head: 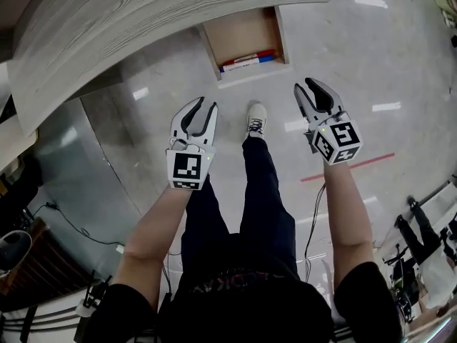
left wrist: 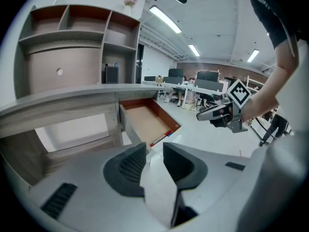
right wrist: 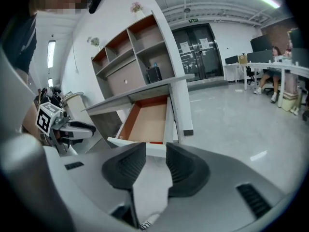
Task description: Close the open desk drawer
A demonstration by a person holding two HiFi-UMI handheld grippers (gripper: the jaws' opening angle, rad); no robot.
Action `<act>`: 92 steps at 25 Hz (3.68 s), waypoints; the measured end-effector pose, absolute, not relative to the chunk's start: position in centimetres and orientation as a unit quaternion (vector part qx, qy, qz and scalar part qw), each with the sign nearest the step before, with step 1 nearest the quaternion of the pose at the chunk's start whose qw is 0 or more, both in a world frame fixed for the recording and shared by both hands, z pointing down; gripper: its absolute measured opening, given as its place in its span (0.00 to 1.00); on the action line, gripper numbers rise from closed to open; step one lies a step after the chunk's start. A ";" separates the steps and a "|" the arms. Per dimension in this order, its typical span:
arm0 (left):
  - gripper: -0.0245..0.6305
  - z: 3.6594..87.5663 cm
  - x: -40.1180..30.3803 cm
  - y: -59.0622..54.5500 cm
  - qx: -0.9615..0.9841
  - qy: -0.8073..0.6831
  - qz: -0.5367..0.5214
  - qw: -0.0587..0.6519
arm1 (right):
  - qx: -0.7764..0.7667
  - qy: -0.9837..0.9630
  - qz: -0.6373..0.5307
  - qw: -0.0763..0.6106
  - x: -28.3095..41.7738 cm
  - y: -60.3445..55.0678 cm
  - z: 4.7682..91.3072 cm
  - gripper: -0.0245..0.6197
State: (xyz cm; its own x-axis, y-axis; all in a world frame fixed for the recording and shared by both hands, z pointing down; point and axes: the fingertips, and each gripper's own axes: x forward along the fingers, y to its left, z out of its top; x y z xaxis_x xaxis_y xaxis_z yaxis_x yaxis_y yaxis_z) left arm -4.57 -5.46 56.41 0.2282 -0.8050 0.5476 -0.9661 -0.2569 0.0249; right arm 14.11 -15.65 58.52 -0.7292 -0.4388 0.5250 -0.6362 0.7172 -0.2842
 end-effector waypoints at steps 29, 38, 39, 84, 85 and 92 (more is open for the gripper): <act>0.25 63.0 -4.0 -10.4 0.744 -0.598 0.235 0.183 | 0.188 -0.919 0.110 0.328 9.0 -19.0 66.6 0.31; 0.24 59.3 -4.4 -10.8 0.745 -0.609 0.206 0.179 | 0.221 -0.924 0.121 0.289 9.2 -18.9 62.7 0.30; 0.24 59.0 -4.4 -10.8 0.745 -0.610 0.206 0.178 | 0.223 -0.924 0.123 0.286 9.2 -18.9 62.4 0.30; 0.23 56.5 -10.8 -22.0 0.664 -0.708 0.143 0.191 | 0.382 -0.872 0.255 0.171 3.4 -30.6 59.9 0.29; 0.23 56.5 -11.0 -22.3 0.661 -0.712 0.140 0.193 | 0.385 -0.870 0.257 0.168 3.3 -30.9 59.9 0.29; 0.23 56.3 -11.4 -23.0 0.639 -0.733 0.112 0.204 | 0.399 -0.866 0.259 0.157 2.8 -31.6 59.6 0.29</act>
State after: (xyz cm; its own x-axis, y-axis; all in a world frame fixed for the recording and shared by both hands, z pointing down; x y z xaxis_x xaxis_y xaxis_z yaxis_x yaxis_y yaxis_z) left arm -11.45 -23.04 56.35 -0.1006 -0.8911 0.4425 -0.9826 0.1589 0.0966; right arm 2.77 -31.64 59.57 -0.6322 -0.6099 0.4778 -0.7720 0.5476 -0.3226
